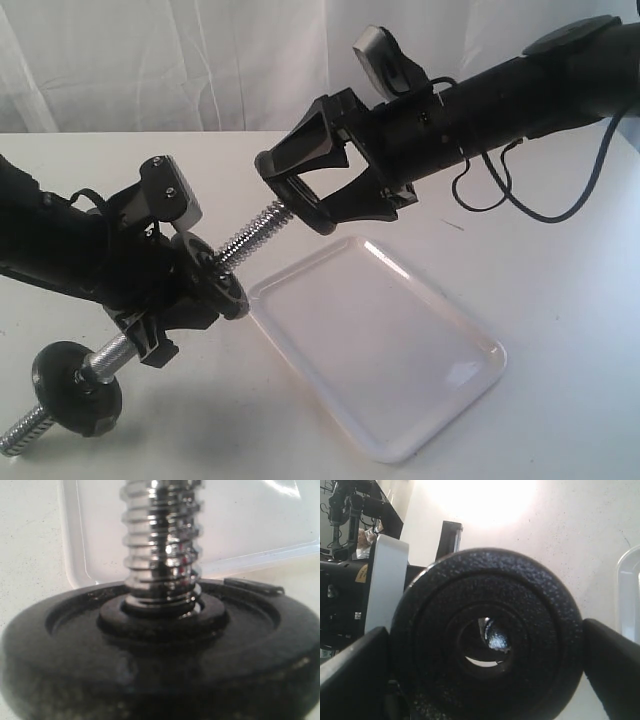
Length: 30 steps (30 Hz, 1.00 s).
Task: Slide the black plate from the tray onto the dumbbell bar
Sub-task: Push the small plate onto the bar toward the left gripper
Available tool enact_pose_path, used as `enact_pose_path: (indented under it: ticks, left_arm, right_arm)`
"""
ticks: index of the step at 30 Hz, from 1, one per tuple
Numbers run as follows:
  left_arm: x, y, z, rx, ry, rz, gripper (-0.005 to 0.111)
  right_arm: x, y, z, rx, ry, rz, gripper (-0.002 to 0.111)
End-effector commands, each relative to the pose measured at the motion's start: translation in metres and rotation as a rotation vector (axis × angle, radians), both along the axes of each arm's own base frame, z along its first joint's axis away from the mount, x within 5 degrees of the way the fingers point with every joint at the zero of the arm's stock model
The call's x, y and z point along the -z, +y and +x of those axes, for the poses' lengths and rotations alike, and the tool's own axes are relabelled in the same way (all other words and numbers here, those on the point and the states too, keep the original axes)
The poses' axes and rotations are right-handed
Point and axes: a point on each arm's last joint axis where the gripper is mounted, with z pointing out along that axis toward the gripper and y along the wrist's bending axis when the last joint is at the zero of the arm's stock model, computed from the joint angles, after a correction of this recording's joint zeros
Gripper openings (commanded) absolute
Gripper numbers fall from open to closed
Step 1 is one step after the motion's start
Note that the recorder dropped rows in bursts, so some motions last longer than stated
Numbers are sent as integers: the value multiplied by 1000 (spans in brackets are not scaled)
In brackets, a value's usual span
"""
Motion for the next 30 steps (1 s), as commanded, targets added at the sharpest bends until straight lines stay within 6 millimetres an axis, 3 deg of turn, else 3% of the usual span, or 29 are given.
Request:
enact_pose_path:
  ticks: [1, 30]
  left_arm:
    - [-25, -4, 1, -48, -46, -107, 0]
    - [-26, -4, 2, -59, -56, -109, 0]
  right_arm:
    - [-13, 6, -6, -21, -1, 71, 0]
    - [-5, 6, -5, -46, -18, 34, 0]
